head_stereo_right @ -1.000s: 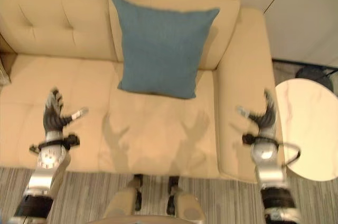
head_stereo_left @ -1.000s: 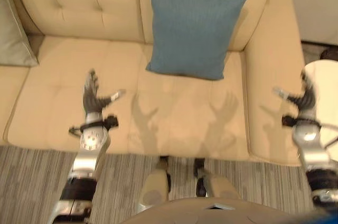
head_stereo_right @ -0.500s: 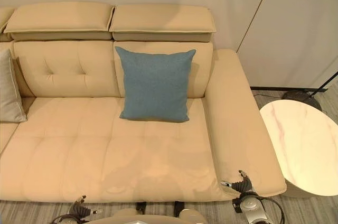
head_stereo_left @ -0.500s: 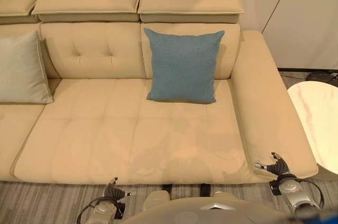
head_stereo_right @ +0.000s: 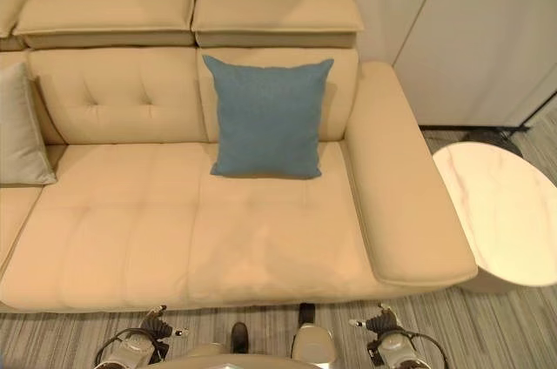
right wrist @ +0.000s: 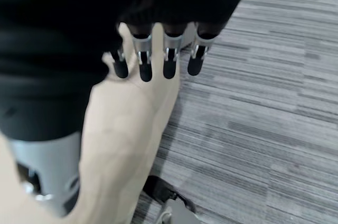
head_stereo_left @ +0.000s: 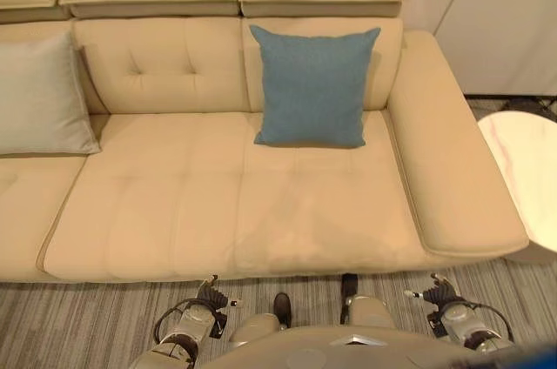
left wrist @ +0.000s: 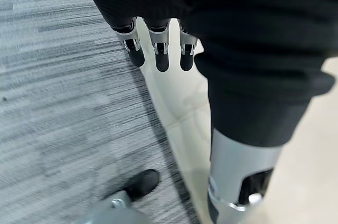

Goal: Pick up all the scattered cushions and arrange them neatly on the sofa.

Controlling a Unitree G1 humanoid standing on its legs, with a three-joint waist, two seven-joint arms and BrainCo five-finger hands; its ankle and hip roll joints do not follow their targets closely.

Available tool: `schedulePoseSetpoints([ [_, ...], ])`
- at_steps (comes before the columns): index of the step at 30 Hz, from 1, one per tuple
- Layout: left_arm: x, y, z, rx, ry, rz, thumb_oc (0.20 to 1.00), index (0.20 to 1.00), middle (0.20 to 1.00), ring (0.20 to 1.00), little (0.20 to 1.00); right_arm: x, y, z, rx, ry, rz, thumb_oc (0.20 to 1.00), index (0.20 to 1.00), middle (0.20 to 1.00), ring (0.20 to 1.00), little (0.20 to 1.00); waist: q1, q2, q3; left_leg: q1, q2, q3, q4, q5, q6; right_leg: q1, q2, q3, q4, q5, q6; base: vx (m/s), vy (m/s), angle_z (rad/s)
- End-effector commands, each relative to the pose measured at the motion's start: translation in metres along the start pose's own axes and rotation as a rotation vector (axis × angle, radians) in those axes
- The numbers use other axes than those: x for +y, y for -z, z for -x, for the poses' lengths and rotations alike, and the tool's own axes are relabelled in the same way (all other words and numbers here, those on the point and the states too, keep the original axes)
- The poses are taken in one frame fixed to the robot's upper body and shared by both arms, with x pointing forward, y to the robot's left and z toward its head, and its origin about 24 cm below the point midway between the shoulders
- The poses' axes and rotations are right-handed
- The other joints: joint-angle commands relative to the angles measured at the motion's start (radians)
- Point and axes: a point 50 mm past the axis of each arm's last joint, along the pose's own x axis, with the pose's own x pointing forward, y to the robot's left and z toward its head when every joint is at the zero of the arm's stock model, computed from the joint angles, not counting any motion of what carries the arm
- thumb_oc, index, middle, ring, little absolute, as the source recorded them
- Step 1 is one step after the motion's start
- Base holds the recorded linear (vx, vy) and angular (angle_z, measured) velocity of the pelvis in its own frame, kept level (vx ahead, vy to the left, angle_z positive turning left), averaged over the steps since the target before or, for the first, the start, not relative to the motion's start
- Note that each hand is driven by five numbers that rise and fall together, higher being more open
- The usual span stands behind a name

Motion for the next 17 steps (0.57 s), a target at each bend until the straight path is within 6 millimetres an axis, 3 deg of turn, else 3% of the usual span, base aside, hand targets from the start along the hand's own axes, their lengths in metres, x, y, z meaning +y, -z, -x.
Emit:
schedulePoseSetpoints([
  [1,0.022,-0.008,-0.004,-0.019,-0.069,-0.008,1.0,1.0,1.0,1.0,1.0,-0.01,-0.008,-0.003,-0.029,0.025,0.075,1.0,1.0,1.0,1.0,1.0,0.027,0.03,-0.003,-0.005,0.057,-0.118,-0.007,-0.061,-0.051,-0.021,0.076,0.024,0.17,-0.159,0.013,-0.22,0.084,-0.32],
  [3,0.026,-0.012,-0.005,-0.026,-0.076,-0.013,1.0,1.0,1.0,1.0,1.0,-0.007,-0.006,-0.002,-0.026,0.015,0.072,1.0,1.0,1.0,1.0,1.0,0.04,0.034,-0.012,-0.013,0.061,-0.114,-0.024,-0.048,-0.052,0.018,0.086,0.027,0.188,-0.205,0.001,-0.11,-0.017,-0.04],
  [4,0.026,-0.011,-0.006,-0.02,-0.075,-0.007,1.0,1.0,1.0,1.0,1.0,-0.004,-0.003,-0.001,-0.014,0.004,0.065,1.0,1.0,1.0,1.0,1.0,0.053,0.014,-0.032,-0.022,0.052,-0.109,-0.03,-0.044,-0.061,0.084,0.079,0.019,0.111,-0.205,-0.002,0.01,-0.104,-0.22],
  [7,0.02,-0.003,-0.004,0.017,-0.063,0.017,1.0,1.0,1.0,1.0,1.0,-0.006,0.004,-0.001,0.014,0.013,0.076,1.0,1.0,1.0,1.0,1.0,0.056,0.005,-0.082,-0.012,0.067,-0.082,-0.038,-0.045,-0.077,0.152,0.089,0.02,-0.053,-0.177,0.005,0.08,-0.147,-0.29],
  [17,0.021,0.001,-0.004,0.04,-0.04,-0.02,1.0,1.0,1.0,1.0,1.0,-0.001,0.009,0.0,0.032,-0.003,0.077,1.0,1.0,1.0,1.0,1.0,0.043,0.009,-0.097,0.036,0.096,-0.075,-0.046,-0.047,-0.101,0.214,0.099,0.005,-0.103,-0.178,-0.001,0.01,-0.036,-0.03],
])
